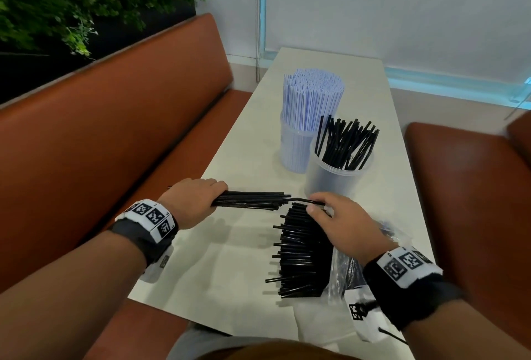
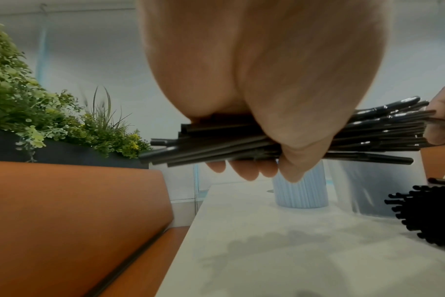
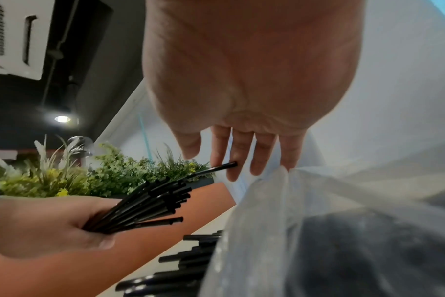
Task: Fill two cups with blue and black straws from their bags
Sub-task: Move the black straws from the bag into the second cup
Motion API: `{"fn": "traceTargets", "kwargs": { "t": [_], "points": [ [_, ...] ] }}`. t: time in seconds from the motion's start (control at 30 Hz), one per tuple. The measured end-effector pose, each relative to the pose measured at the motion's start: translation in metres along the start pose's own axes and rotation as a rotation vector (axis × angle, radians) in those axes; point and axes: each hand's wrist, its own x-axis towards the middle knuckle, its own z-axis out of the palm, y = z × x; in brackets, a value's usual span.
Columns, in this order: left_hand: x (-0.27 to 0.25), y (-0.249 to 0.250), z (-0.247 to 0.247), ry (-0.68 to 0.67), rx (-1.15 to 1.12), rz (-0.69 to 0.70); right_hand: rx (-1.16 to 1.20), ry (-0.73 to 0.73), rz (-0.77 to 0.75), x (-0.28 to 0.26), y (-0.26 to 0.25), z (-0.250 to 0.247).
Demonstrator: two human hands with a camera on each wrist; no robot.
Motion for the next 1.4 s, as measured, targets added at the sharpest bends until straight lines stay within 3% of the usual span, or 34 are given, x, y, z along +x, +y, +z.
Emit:
{"fn": "traceTargets", "kwargs": {
  "t": [0.17,0.27,0.47,0.63,0.7,0.77,0.8,0.9,1.0,1.07,1.17,1.27,1.33,1.4],
  "points": [
    [-0.002,0.006,-0.002,0.003,-0.044,-0.029,0.000,0.112,-0.080,0.012,-0.007,-0.005],
    [0.003,0.019,-0.008,0.010,-0.052,-0.029,-0.077,0.086,-0.134,0.015,-0.011,-0.009],
    [0.024,0.068,-0.020,0.078,-0.082,0.098,-0.001,0.161,-0.176,0.009,-0.017,-0.005],
    [0.033,0.078,-0.030,0.122,-0.052,0.086,0.436,0.445,-0.065,0.001,-0.020,-0.025],
    [0.035,0.091,-0.034,0.160,-0.063,0.128,0.598,0.411,0.040,0.004,-0.026,-0.024],
    [0.039,0.110,-0.039,0.195,-0.060,0.197,0.598,0.289,0.105,0.007,-0.035,-0.020],
    [0.042,0.116,-0.042,0.215,-0.054,0.210,0.576,0.296,0.119,0.007,-0.037,-0.019],
    [0.046,0.122,-0.051,0.279,-0.062,0.160,0.610,0.504,0.182,0.012,-0.031,-0.028],
    [0.047,0.135,-0.052,0.296,-0.112,0.169,0.742,0.296,0.247,0.014,-0.034,-0.024],
    [0.048,0.145,-0.050,0.285,-0.175,0.175,0.852,0.237,0.241,0.013,-0.041,-0.019],
    [0.052,0.138,-0.057,0.306,-0.409,0.099,1.099,0.311,0.348,0.014,-0.039,-0.027],
    [0.053,0.138,-0.079,0.445,-1.094,0.046,1.221,0.301,0.492,0.012,-0.028,-0.030],
    [0.053,0.146,-0.102,0.569,-1.565,0.132,1.263,0.219,0.564,0.011,-0.025,-0.025],
    [0.058,0.154,-0.118,0.623,-1.885,0.242,1.347,0.148,0.593,0.011,-0.027,-0.023]
  ]
}}
